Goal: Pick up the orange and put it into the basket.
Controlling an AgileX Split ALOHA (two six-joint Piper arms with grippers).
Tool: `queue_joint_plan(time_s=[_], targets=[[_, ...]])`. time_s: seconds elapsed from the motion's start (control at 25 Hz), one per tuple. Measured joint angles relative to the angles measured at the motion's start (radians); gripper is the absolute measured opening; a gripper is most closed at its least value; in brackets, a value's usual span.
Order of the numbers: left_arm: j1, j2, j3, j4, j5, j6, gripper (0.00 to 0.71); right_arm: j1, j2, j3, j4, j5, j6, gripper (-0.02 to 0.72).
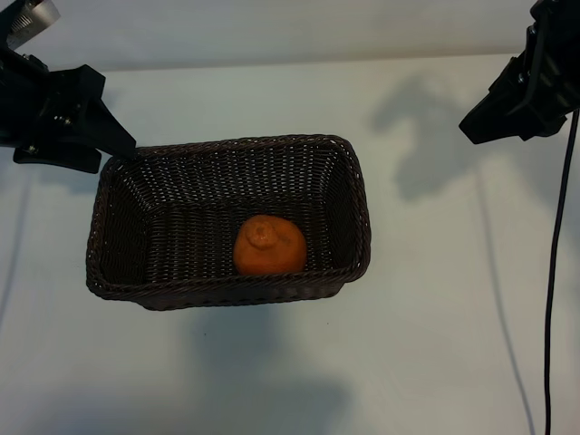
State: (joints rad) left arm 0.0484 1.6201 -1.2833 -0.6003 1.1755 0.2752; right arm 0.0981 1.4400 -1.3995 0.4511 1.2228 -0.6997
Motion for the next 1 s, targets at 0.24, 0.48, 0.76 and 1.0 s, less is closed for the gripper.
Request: queue_joint_plan(time_s=[0.24,0.48,0.76,1.0], targets=[[0.000,0.000,0.000,-0.001,0.000,0.000,0.524,0.000,-0.002,0.000,0.009,0.000,0.002,0.525],[0.000,0.000,0.000,-0.002,0.000,0.000,0.524,0.000,-0.002,0.000,0.014,0.000,0.006,0.525],[0.000,0.000,0.000,-0.025,0.000,0.000,0.524,0.000,-0.002,0.000,0.016,0.000,0.007,0.514],[0.000,0.000,0.000,-0.025,0.000,0.001,0.524,0.000,-0.002,0.000,0.016,0.000,0.007,0.483]])
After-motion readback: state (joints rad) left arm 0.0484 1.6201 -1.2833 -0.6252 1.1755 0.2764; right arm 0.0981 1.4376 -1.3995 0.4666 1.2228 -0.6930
